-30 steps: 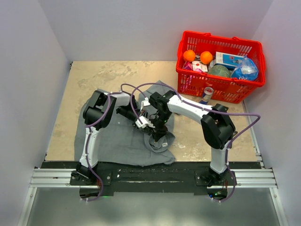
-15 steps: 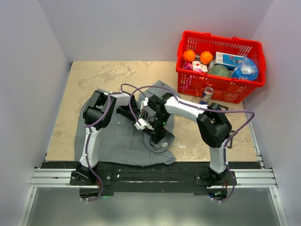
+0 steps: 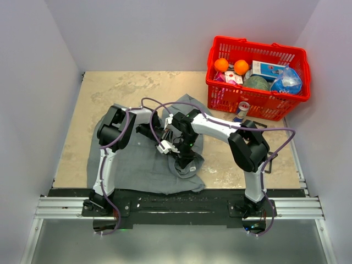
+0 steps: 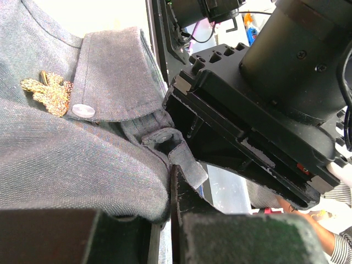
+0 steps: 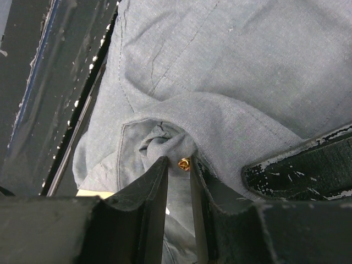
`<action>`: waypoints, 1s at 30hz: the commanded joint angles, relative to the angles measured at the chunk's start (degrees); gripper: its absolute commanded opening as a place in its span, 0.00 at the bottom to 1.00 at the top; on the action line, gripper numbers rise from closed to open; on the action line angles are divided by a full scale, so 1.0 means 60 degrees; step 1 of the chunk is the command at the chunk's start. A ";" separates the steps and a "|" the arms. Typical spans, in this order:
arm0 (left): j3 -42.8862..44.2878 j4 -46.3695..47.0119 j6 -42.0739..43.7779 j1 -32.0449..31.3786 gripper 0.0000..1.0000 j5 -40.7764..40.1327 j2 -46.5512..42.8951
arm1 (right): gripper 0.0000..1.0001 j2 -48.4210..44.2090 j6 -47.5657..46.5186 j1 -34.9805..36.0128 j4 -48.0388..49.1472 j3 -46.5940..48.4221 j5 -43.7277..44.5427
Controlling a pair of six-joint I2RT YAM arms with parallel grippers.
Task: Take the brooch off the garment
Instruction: Remove the brooch from the clothes.
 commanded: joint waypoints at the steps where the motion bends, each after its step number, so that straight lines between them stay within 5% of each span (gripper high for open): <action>1: 0.0306 -0.0206 0.0099 0.0013 0.00 0.1292 -0.0051 | 0.26 0.0069 -0.0253 -0.0036 -0.0198 0.0313 0.0145; 15: 0.0262 -0.0206 0.0099 0.0013 0.00 0.1277 -0.0080 | 0.32 0.0216 -0.0048 -0.0182 0.0256 0.0460 0.0335; 30: 0.0321 -0.0206 0.0099 -0.0001 0.00 0.1306 -0.0051 | 0.25 0.0567 -0.0355 -0.0285 -0.0477 0.0812 0.0116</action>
